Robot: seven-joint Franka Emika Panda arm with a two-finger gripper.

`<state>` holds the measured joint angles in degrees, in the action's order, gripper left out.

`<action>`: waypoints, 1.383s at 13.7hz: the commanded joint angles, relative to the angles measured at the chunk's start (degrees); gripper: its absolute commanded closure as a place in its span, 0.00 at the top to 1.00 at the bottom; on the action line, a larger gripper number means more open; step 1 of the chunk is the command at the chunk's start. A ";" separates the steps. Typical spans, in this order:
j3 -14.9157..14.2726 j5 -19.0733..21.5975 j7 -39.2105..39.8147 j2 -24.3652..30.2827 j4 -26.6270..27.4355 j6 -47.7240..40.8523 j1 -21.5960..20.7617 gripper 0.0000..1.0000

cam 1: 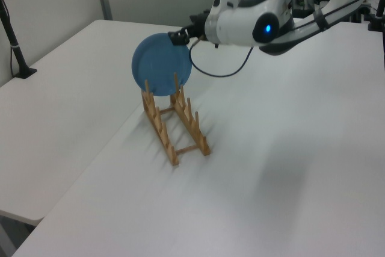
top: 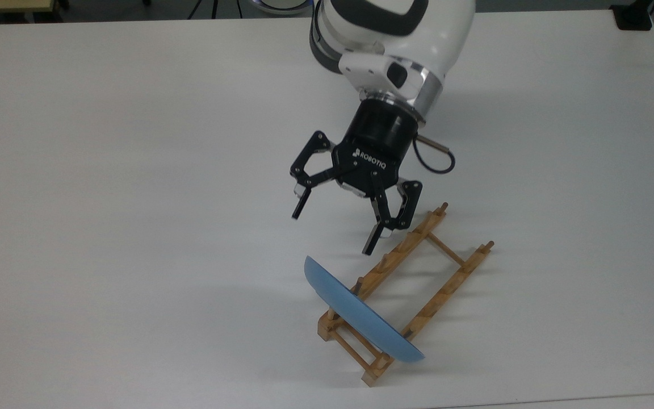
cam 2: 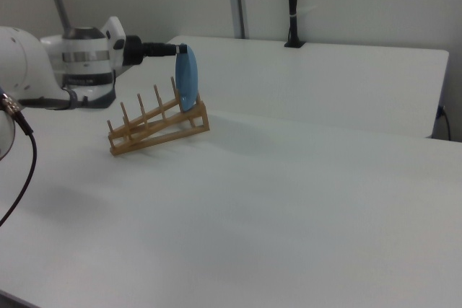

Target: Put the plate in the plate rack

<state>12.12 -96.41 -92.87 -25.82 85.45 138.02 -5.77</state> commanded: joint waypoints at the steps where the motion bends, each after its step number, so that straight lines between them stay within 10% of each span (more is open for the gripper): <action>1: 2.29 14.35 0.66 5.16 1.04 1.28 2.33 1.00; 12: 1.68 75.09 33.78 18.95 0.95 -24.34 5.33 1.00; 19: -4.64 92.44 36.26 24.58 2.08 -43.79 4.72 1.00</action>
<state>10.65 -8.45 -58.14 -4.20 84.99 98.39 -0.31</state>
